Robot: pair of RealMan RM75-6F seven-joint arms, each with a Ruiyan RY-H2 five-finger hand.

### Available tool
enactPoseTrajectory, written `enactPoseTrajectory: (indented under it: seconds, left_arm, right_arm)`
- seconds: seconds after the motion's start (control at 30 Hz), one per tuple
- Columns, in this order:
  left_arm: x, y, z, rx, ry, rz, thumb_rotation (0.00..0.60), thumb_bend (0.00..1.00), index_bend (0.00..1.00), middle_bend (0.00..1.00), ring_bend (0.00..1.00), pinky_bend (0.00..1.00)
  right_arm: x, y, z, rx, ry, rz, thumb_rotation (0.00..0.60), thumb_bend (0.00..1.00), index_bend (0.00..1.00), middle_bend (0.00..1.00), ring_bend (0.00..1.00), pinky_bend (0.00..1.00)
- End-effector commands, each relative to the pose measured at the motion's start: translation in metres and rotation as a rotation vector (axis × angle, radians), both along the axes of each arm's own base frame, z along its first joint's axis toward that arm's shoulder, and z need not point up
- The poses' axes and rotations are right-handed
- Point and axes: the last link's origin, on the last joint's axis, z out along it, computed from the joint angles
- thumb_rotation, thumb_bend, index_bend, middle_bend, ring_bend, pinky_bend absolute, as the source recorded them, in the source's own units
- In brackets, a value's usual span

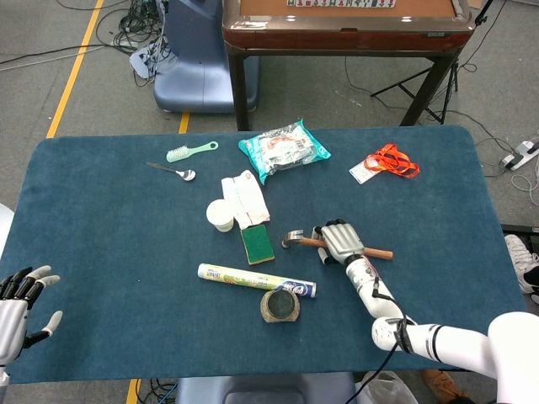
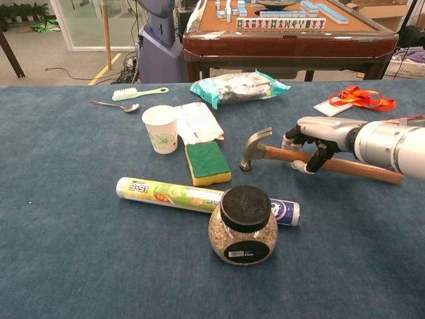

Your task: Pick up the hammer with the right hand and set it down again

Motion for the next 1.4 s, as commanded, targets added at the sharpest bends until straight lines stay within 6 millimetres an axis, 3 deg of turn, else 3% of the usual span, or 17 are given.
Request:
enactPoseTrajectory:
  seconds: [0.03,0.63,0.97,1.13,1.4]
  left_arm:
    - [0.0,0.0,0.0,0.001,-0.001,-0.001,0.6,0.25,0.28,0.19,0.11,0.13]
    - [0.0,0.0,0.0,0.004,-0.003,0.0,0.6,0.25,0.28,0.19,0.11,0.13]
    - [0.0,0.0,0.001,0.006,-0.003,0.0,0.6,0.25,0.28,0.19,0.11,0.13]
    - [0.0,0.0,0.0,0.003,-0.001,-0.002,0.6,0.25,0.28,0.19,0.11,0.13]
    - [0.0,0.0,-0.001,0.0,-0.002,-0.002,0.6,0.25,0.28,0.19,0.11,0.13]
  right_arm:
    - [0.0,0.0,0.0,0.0,0.0,-0.001,0.6,0.56,0.41,0.45,0.21,0.16]
    - [-0.005,0.001,-0.002,-0.001,-0.009,-0.022,0.6,0.66,0.47,0.51,0.27,0.16]
    - [-0.004,0.002,0.007,-0.03,-0.046,-0.011,0.6,0.84,0.52,0.56,0.34,0.16]
    - [-0.004,0.004,0.015,-0.045,-0.063,0.008,0.6,0.88,0.55,0.59,0.38,0.16]
    - [-0.004,0.006,0.028,-0.073,-0.089,0.029,0.6,0.94,0.6,0.65,0.45,0.27]
